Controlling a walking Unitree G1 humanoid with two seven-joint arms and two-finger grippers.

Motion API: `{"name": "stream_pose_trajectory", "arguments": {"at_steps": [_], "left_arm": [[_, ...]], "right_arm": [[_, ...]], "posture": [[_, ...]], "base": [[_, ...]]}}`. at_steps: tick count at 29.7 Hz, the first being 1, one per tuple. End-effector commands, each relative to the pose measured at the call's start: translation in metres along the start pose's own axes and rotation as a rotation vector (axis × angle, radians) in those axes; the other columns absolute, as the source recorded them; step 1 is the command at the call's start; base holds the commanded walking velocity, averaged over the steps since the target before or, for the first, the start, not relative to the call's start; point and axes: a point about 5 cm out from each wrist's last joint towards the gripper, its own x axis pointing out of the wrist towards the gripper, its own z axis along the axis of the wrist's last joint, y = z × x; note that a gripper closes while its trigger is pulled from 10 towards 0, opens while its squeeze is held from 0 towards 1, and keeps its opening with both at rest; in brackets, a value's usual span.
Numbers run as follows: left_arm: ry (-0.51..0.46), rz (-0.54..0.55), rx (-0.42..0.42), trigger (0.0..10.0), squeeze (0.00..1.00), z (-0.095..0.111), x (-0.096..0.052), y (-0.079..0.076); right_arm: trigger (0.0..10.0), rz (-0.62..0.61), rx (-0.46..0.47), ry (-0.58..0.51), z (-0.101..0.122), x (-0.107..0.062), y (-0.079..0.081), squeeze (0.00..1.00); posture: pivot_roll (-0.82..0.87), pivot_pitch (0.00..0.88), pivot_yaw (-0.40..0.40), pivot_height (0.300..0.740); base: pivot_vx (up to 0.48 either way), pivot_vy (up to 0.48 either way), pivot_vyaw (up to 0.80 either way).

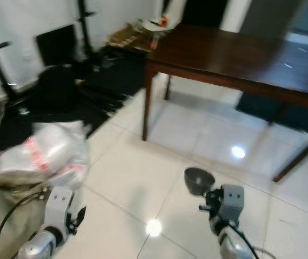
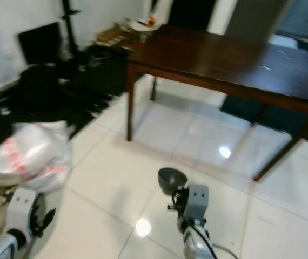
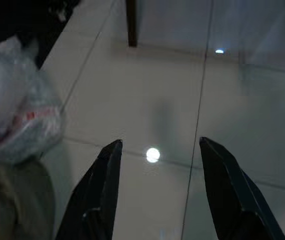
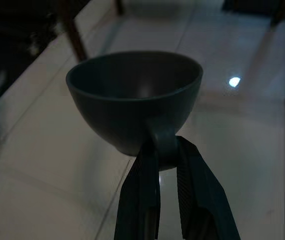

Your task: Setting the table

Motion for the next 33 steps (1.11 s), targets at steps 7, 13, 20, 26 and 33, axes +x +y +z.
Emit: {"name": "stream_pose_trajectory", "arguments": {"at_steps": [7,13,20,26,33], "left_arm": [[0.049,0.012,-0.004,10.0,0.0,-0.014,-0.007,0.005],[0.046,0.012,-0.003,10.0,0.0,-0.014,-0.006,0.005],[0.013,0.016,-0.002,10.0,0.0,-0.006,-0.005,0.006],[-0.083,0.003,0.006,10.0,0.0,0.021,0.0,0.003],[-0.362,-0.034,0.019,10.0,0.0,0.102,0.004,-0.007]], "right_arm": [[10.0,0.02,0.016,0.008,-0.005,-0.002,0.008,0.0],[10.0,0.019,0.012,0.005,-0.004,-0.001,0.007,0.0],[10.0,0.042,-0.018,-0.15,0.034,0.009,0.009,0.0],[10.0,0.081,-0.036,-0.376,0.094,0.016,0.017,0.0],[10.0,0.161,-0.083,-0.646,0.173,0.009,0.038,0.0]], "posture": [[0.02,0.037,0.038,0.74],[0.02,0.037,0.036,0.74],[0.02,0.044,0.039,0.74],[0.01,0.047,0.041,0.74],[0.02,0.052,0.038,0.74]], "base": [[0.48,0.0,-0.8],[0.48,0.0,-0.8],[0.48,0.0,-0.73],[0.48,0.0,-0.09],[0.48,0.0,0.0]]}}
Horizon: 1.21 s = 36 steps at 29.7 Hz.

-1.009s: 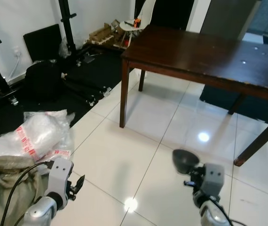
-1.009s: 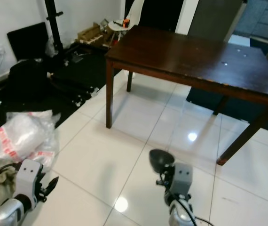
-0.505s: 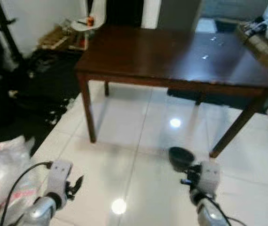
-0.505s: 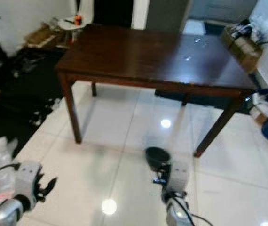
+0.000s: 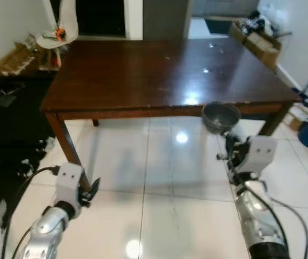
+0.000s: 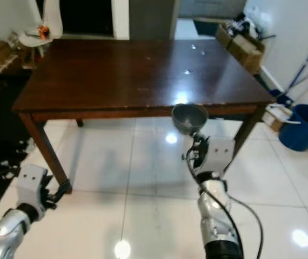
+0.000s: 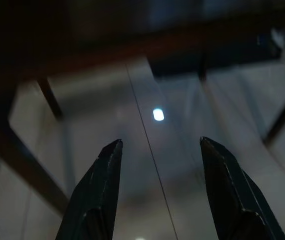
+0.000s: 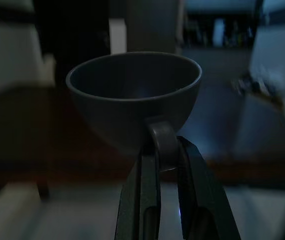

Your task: Setting the table

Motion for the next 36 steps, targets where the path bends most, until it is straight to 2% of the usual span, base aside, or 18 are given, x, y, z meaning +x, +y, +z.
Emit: {"name": "stream_pose_trajectory", "arguments": {"at_steps": [1,3,5,6,8,9,16,19,28,32,33,36], "left_arm": [[-0.064,0.007,-0.007,10.0,0.0,0.021,0.003,0.002],[-0.135,-0.013,0.004,10.0,0.0,0.044,0.009,-0.003],[-0.135,-0.013,0.004,10.0,0.0,0.044,0.009,-0.003],[-0.182,-0.036,0.015,10.0,0.0,0.06,0.013,-0.009],[-0.198,-0.048,0.018,10.0,0.0,0.066,0.015,-0.013],[-0.214,-0.062,0.02,10.0,0.0,0.072,0.017,-0.018],[-0.206,-0.067,0.019,10.0,0.0,0.073,0.017,-0.022],[-0.192,-0.065,0.018,10.0,0.0,0.073,0.015,-0.021],[-0.176,-0.053,0.022,10.0,0.0,0.074,0.014,-0.02],[-0.168,-0.016,0.029,10.0,0.0,0.072,0.014,-0.015],[-0.16,0.041,0.042,10.0,0.0,0.072,0.013,-0.007],[-0.155,0.073,0.043,10.0,0.0,0.072,0.013,-0.002]], "right_arm": [[10.0,0.032,0.022,-0.031,0.011,0.005,0.011,0.0],[10.0,0.04,0.05,-0.04,0.017,0.006,0.015,0.0],[10.0,0.04,0.05,-0.04,0.017,0.006,0.015,0.0],[10.0,0.043,0.077,-0.017,0.015,0.004,0.019,0.0],[10.0,0.037,0.094,0.005,0.012,0.001,0.02,0.0],[10.0,0.034,0.125,0.049,0.003,-0.005,0.022,0.0],[10.0,0.05,0.186,0.13,-0.012,-0.017,0.027,0.0],[10.0,0.125,0.248,0.16,-0.013,-0.018,0.037,0.0],[10.0,0.182,0.256,0.176,-0.01,-0.018,0.042,0.0],[10.0,0.217,0.266,0.178,-0.008,-0.019,0.045,0.0],[10.0,0.268,0.281,0.182,-0.006,-0.02,0.05,0.0],[10.0,0.31,0.286,0.184,-0.004,-0.021,0.054,0.0]], "posture": [[0.02,0.051,0.036,0.74],[0.02,0.051,0.037,0.74],[0.02,0.051,0.037,0.74],[0.02,0.049,0.041,0.74],[0.02,0.048,0.044,0.74],[0.01,0.048,0.046,0.74],[0.01,0.049,0.051,0.74],[0.02,0.049,0.052,0.74],[0.02,0.05,0.052,0.74],[0.02,0.052,0.053,0.74],[0.02,0.052,0.053,0.74],[0.02,0.052,0.053,0.74]], "base": [[0.48,0.0,0.0],[0.48,0.0,0.0],[0.48,0.0,0.0],[0.48,0.0,0.0],[0.48,0.0,0.0],[0.48,0.0,0.0],[0.48,0.0,0.0],[0.48,0.0,0.0],[0.48,0.0,0.0],[0.48,0.0,0.0],[0.48,0.0,0.0],[0.48,0.0,0.0]]}}
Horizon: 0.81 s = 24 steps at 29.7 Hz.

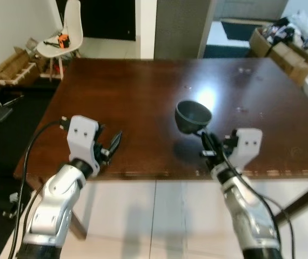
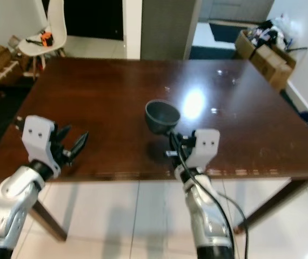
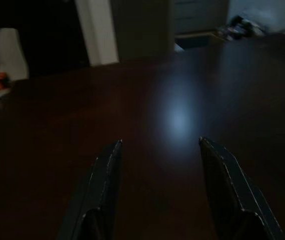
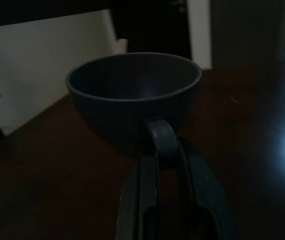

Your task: Setting the table

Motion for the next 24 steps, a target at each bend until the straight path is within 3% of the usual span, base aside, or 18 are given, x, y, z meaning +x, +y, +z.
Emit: {"name": "stream_pose_trajectory", "arguments": {"at_steps": [1,7,15,24], "left_arm": [[0.043,0.04,0.008,10.0,0.0,-0.008,-0.004,0.008],[0.042,0.053,0.014,10.0,0.0,-0.006,-0.004,0.011],[0.045,0.064,0.014,10.0,0.0,-0.006,-0.004,0.012],[0.049,0.055,-0.008,10.0,0.0,-0.002,-0.008,0.013]], "right_arm": [[10.0,0.041,0.027,0.03,-0.005,-0.002,0.007,0.0],[10.0,0.15,0.05,0.05,-0.004,-0.001,0.02,0.0],[10.0,0.175,0.06,0.063,-0.004,0.0,0.022,0.0],[10.0,0.164,0.036,0.099,-0.01,0.001,0.019,0.0]], "posture": [[0.02,0.052,0.053,0.74],[0.02,0.051,0.051,0.74],[0.03,0.051,0.051,0.74],[0.04,0.048,0.055,0.74]], "base": [[0.48,0.0,0.0],[0.48,0.0,0.0],[0.48,0.0,0.0],[0.032,0.0,0.0]]}}
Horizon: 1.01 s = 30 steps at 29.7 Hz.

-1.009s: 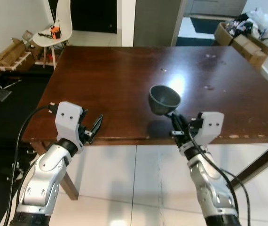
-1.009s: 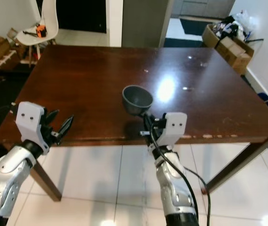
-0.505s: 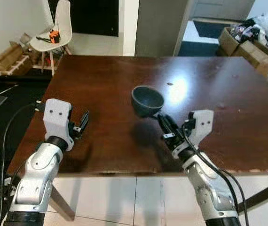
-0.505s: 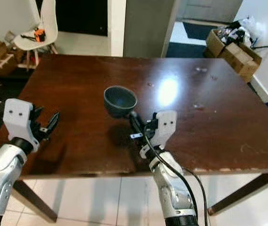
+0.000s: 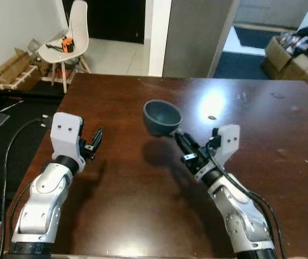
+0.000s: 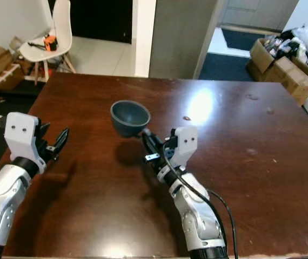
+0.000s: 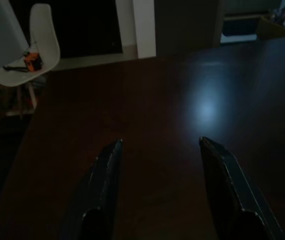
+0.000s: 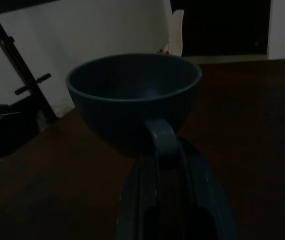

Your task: Setting the table

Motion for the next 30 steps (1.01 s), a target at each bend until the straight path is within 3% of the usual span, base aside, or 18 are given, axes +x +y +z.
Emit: {"name": "stream_pose_trajectory", "arguments": {"at_steps": [1,9,10,16,25,30], "left_arm": [[0.008,-0.017,-0.006,10.0,0.0,0.0,-0.004,0.0],[0.007,-0.09,0.029,10.0,0.0,0.011,-0.007,0.003],[0.016,-0.164,0.039,10.0,0.0,0.016,-0.009,0.0],[0.022,-0.309,0.045,10.0,0.0,0.029,-0.015,-0.012],[0.074,-0.389,0.04,10.0,0.0,0.044,-0.018,-0.02],[0.083,-0.459,0.055,10.0,0.0,0.068,-0.027,-0.017]], "right_arm": [[10.0,-0.026,-0.009,0.022,-0.005,0.0,-0.004,0.0],[10.0,-0.073,-0.032,0.073,-0.014,0.009,-0.014,0.0],[10.0,-0.073,-0.07,0.073,-0.014,0.014,-0.016,0.0],[10.0,-0.105,-0.162,0.037,-0.01,0.035,-0.028,0.0],[10.0,-0.099,-0.21,0.032,-0.01,0.051,-0.027,0.0],[10.0,-0.07,-0.226,0.003,-0.007,0.065,-0.023,0.0]], "posture": [[0.04,0.048,0.055,0.74],[0.07,0.053,0.058,0.74],[0.09,0.059,0.062,0.74],[0.13,0.084,0.074,0.74],[0.18,0.147,0.11,0.74],[0.24,0.205,0.161,0.74]], "base": [[0.0,0.0,0.0],[0.0,0.0,0.0],[0.0,0.0,0.0],[0.0,0.0,0.0],[0.0,0.0,0.0],[0.0,0.0,0.0]]}}
